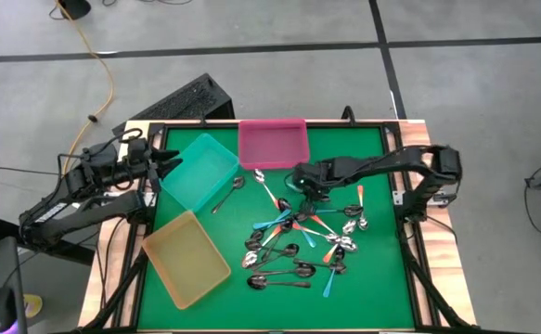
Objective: Sort silverware by color (type)
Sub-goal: Put the blue spoon into the orange bin
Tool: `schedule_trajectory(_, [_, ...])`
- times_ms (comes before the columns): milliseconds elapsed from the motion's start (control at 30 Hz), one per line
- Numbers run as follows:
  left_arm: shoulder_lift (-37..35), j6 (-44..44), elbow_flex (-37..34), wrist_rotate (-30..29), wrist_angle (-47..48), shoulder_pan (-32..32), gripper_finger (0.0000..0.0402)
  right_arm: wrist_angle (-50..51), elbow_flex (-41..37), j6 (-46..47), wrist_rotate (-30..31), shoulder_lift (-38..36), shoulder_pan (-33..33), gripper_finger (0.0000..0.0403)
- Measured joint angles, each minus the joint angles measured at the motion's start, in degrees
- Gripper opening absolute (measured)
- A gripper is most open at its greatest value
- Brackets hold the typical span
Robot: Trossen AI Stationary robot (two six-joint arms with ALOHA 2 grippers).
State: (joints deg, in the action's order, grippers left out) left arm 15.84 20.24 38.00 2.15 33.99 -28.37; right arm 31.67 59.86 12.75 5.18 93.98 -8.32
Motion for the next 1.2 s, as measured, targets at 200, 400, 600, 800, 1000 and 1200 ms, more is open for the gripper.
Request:
schedule_trajectory(200, [0.0, -0.3, 0.0, -0.4, -0.1, 0.0, 0.0158, -20.3, 0.1, 1.4, 0.7, -5.3, 2.2, 0.0005])
schedule_trajectory(400, [0.0, -0.7, 0.0, -3.4, -2.0, 0.0, 0.0158, -48.1, 0.2, -1.3, 0.7, -3.0, 5.9, 0.0005])
schedule_trajectory(600, [0.0, -1.2, 0.0, -5.6, -5.0, 0.0, 0.0158, -66.1, 5.9, -5.6, -1.0, 8.0, 9.8, 0.0005])
schedule_trajectory(800, [0.0, -1.1, 0.0, -6.3, -8.4, 0.0, 0.0158, -67.1, 22.7, -7.2, -9.4, 21.9, 11.9, 0.0005])
schedule_trajectory(1000, [0.0, -1.1, 0.0, -6.3, -10.7, 0.0, 0.0158, -60.8, 41.4, -7.4, -18.2, 34.9, 14.2, 0.0005])
schedule_trajectory(1200, [0.0, -1.1, 0.0, -8.6, -12.1, 0.0, 0.0158, -54.0, 57.8, -8.2, -26.2, 46.7, 16.2, 0.0005])
